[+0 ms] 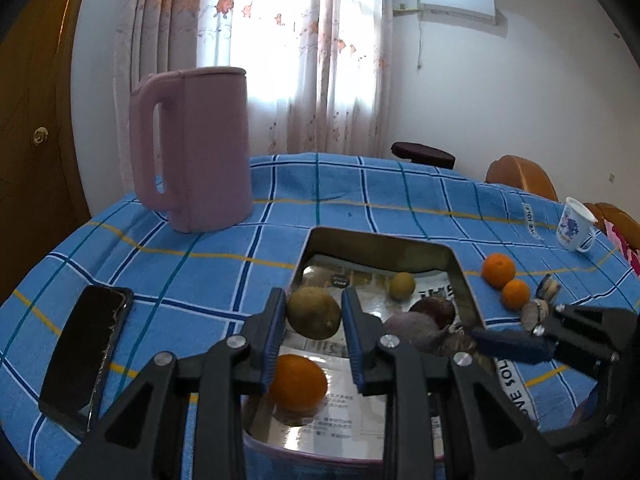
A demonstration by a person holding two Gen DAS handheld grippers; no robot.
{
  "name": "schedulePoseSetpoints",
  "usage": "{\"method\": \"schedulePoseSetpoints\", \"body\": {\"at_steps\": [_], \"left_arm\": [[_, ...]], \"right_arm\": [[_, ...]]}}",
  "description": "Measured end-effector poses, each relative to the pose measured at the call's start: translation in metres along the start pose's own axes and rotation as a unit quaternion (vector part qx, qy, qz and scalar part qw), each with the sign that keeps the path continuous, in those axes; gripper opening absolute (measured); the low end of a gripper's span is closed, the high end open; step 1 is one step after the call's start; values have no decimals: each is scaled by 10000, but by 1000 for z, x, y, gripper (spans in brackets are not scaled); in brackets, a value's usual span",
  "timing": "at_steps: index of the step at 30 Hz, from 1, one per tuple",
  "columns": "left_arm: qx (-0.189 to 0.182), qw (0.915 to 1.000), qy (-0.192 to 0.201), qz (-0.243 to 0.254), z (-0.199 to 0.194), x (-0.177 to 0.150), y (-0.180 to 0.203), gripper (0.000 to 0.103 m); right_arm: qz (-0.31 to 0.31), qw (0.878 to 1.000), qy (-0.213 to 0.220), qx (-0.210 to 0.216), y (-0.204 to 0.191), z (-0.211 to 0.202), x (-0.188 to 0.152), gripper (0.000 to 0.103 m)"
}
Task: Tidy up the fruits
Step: 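Open the left gripper over the tin while the right gripper releases the spiky fruit there, then grasp the brown cylindrical fruit with the left gripper while the right gripper grasps another brown cylinder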
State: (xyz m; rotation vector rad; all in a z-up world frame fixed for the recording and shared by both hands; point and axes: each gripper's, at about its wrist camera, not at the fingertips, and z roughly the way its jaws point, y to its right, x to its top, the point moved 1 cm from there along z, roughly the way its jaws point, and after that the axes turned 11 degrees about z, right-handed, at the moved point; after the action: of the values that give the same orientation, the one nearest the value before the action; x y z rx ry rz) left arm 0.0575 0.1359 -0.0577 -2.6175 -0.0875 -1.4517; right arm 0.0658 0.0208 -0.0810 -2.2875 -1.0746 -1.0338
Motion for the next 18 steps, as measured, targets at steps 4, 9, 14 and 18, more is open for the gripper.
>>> {"method": "schedulePoseSetpoints", "body": {"at_steps": [4,9,14,18], "left_arm": [[53,10000,-11,-5,1,-1,2,39],[121,9996,250,-11,-12,5,10,69],[-2,9987,500,131,-24,18,33,76],[-244,9975,589,306,-27,25,64,76]], "right_arm": [[154,9997,-100,148,4,4,-1,41],[368,9991,215,58,18,-19,-4,49],[758,9946,600,-366,63,-63,-14,54],[1257,9845,617,-1052,117,-86,-30,55]]}}
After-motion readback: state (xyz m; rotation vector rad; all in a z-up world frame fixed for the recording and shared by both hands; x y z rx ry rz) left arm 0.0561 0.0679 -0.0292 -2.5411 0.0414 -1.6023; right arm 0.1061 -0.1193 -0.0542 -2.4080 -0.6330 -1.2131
